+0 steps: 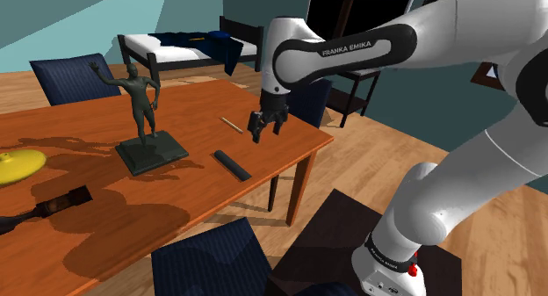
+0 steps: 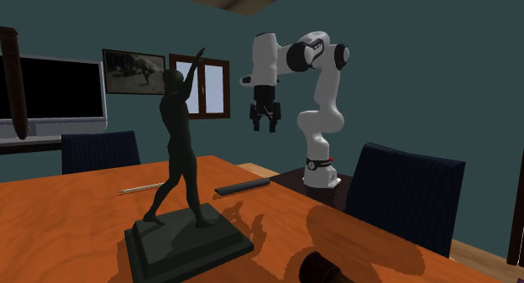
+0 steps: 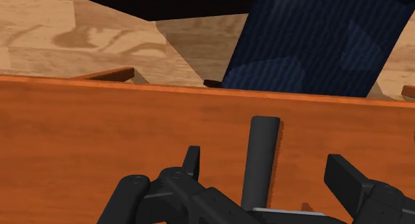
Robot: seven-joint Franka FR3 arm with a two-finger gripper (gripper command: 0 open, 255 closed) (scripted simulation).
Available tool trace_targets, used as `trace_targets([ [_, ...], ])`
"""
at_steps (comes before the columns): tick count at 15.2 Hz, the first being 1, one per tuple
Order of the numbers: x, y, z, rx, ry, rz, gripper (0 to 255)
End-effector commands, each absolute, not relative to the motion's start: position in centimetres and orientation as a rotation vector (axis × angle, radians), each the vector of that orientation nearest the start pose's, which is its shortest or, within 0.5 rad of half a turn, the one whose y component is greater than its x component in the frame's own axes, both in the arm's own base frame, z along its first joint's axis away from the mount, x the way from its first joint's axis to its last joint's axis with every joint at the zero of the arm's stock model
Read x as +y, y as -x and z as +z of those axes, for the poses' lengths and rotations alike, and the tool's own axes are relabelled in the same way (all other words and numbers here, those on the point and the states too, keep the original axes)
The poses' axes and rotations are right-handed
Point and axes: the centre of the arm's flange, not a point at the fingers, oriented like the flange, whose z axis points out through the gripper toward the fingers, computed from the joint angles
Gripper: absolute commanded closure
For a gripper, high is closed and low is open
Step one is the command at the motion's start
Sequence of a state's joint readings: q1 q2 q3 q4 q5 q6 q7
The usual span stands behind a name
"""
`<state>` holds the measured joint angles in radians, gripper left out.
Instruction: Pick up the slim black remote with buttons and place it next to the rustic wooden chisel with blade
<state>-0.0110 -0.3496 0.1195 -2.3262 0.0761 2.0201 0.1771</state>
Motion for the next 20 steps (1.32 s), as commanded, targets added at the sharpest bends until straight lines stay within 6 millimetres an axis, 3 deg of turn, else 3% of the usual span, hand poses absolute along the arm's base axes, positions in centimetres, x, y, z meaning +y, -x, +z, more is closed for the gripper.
trace_targets([
  [1, 6.1, -46.1, 45.8, 0.192, 3.093, -0.049, 0],
  [11, 7.5, -54.7, 35.6, 0.315, 3.044, 0.002, 0],
  [20, 7.9, -54.9, 31.5, 0.318, 3.043, 0.003, 0],
])
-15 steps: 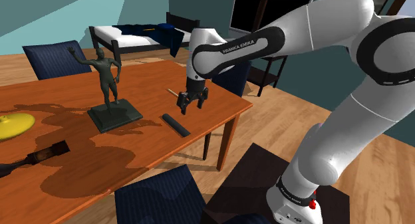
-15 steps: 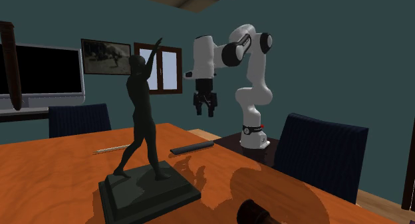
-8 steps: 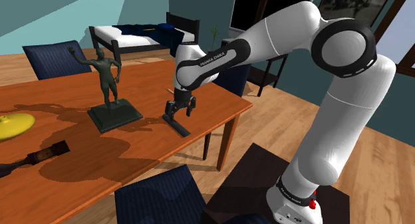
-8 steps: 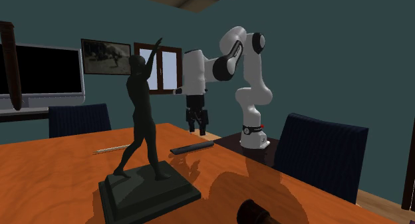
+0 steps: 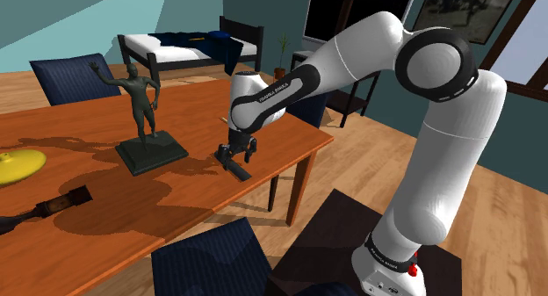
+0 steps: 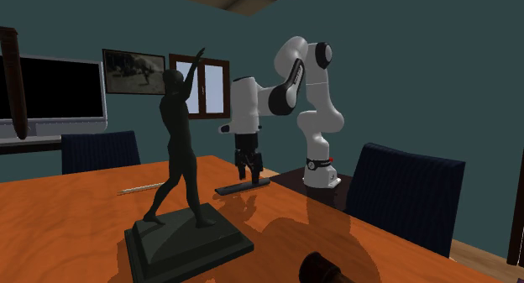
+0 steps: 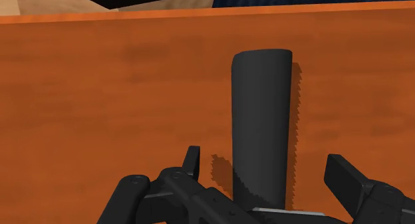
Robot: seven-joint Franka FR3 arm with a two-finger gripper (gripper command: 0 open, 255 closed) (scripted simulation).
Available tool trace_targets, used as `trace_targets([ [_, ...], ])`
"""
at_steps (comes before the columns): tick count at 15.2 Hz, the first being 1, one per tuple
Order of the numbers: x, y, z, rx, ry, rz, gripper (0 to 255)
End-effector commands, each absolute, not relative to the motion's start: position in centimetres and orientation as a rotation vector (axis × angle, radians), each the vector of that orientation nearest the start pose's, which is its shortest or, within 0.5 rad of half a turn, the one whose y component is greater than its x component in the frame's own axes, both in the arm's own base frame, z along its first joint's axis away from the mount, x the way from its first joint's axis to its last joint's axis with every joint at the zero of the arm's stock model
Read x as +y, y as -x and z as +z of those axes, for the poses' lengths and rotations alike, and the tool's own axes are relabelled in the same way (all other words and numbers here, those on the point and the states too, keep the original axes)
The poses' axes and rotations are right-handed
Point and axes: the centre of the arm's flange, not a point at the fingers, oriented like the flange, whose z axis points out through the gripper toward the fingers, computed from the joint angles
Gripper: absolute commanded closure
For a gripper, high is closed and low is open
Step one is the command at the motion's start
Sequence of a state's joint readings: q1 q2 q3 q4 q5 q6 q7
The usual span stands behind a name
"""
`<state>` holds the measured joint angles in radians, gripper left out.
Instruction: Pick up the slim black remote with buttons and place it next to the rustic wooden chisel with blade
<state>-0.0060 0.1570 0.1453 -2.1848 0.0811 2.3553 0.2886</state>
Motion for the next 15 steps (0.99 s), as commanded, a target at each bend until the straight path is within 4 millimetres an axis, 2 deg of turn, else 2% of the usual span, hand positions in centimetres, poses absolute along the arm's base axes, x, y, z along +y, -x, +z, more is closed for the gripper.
trace_targets([
  [1, 7.89, -54.89, 31.47, 0.318, 3.043, 0.003, 0],
  [7, 7.89, -54.89, 31.47, 0.318, 3.043, 0.003, 0],
  [8, 7.89, -54.89, 31.47, 0.318, 3.043, 0.003, 255],
  [15, 7.95, -54.78, 31.53, 0.318, 3.043, 0.003, 255],
])
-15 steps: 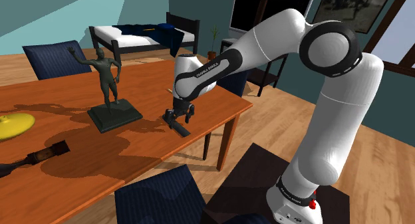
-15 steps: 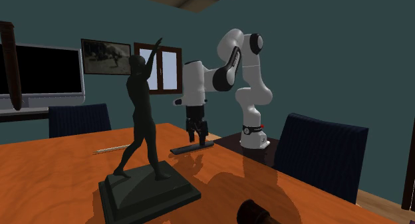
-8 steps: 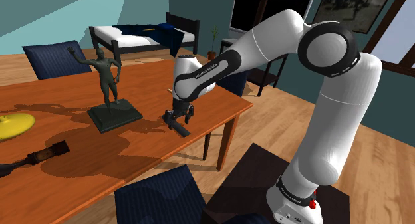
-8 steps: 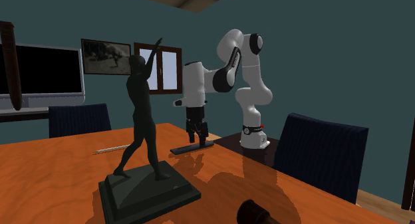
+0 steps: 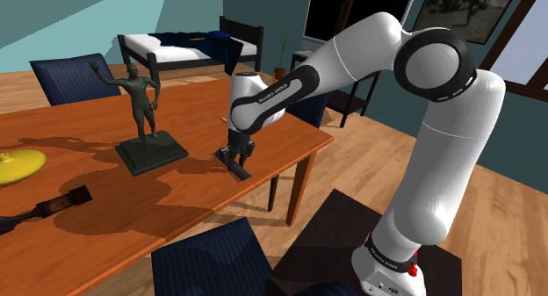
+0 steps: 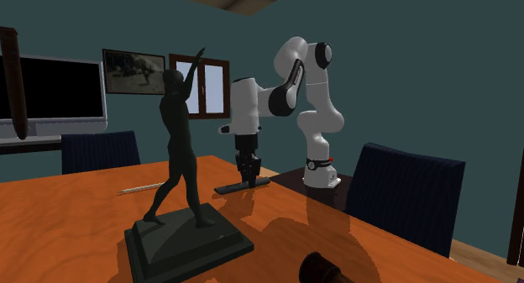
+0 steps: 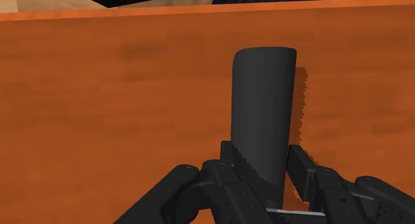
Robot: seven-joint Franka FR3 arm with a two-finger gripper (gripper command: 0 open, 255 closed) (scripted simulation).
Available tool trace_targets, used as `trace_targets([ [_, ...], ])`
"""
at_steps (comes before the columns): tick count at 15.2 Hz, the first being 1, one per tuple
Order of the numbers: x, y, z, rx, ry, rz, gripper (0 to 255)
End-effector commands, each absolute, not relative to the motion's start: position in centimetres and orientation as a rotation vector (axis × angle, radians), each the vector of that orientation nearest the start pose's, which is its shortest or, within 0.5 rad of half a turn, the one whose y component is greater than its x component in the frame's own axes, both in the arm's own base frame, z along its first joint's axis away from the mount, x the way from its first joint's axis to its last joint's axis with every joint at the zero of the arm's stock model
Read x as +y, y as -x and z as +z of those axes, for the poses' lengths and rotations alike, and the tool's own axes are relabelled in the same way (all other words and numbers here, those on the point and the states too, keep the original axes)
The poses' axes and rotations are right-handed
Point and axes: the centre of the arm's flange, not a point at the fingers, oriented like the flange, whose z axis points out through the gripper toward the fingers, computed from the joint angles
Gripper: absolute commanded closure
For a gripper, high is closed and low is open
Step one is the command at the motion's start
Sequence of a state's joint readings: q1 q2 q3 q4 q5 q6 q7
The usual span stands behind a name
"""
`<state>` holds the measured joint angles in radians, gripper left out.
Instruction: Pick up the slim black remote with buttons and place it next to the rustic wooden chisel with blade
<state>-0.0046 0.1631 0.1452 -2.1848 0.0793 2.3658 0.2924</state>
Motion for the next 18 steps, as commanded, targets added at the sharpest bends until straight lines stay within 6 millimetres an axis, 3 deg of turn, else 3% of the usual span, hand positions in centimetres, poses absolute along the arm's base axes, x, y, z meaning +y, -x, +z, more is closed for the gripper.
trace_targets([
  [1, 7.9, -54.8, 31.5, 0.318, 3.043, 0.003, 255],
  [18, 7.9, -54.9, 39.9, 0.318, 3.043, 0.003, 255],
])
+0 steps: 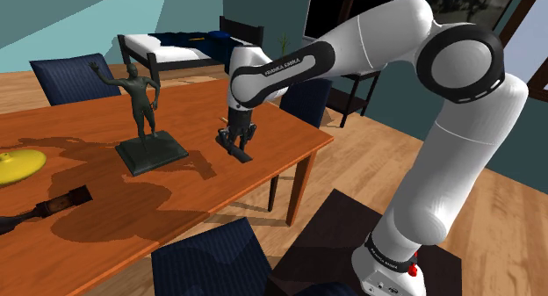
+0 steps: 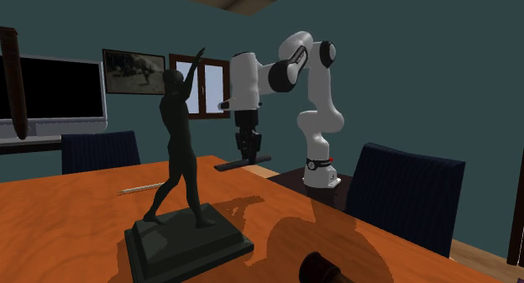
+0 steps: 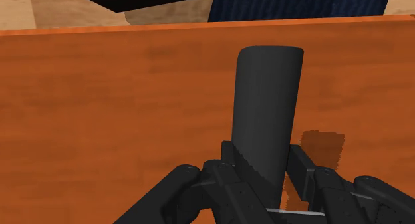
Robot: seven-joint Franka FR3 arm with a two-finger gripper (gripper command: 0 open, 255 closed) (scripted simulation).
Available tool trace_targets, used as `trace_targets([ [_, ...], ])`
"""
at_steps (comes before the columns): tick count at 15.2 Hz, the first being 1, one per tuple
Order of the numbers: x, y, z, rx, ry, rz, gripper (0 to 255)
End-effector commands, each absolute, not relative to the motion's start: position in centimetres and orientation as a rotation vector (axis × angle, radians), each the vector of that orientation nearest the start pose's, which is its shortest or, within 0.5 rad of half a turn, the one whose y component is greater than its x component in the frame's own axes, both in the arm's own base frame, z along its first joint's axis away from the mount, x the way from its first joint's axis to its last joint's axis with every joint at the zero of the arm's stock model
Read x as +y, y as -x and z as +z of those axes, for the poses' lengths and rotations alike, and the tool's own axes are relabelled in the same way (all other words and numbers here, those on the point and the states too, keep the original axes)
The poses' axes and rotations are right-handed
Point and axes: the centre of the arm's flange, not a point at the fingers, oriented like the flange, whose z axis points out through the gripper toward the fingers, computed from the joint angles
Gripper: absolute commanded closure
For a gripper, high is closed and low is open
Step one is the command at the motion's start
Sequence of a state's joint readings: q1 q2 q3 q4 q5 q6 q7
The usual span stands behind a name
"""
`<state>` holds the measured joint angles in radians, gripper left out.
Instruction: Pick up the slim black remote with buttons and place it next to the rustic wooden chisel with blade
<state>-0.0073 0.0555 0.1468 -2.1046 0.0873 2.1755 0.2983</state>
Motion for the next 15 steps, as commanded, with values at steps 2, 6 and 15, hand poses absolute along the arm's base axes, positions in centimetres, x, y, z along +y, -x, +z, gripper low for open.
trace_targets([
  [2, 7.9, -54.9, 41.0, 0.318, 3.043, 0.003, 255],
  [6, 7.9, -54.9, 43.1, 0.318, 3.043, 0.003, 255],
  [15, 17.0, -56.5, 43.6, 0.318, 3.043, 0.003, 255],
])
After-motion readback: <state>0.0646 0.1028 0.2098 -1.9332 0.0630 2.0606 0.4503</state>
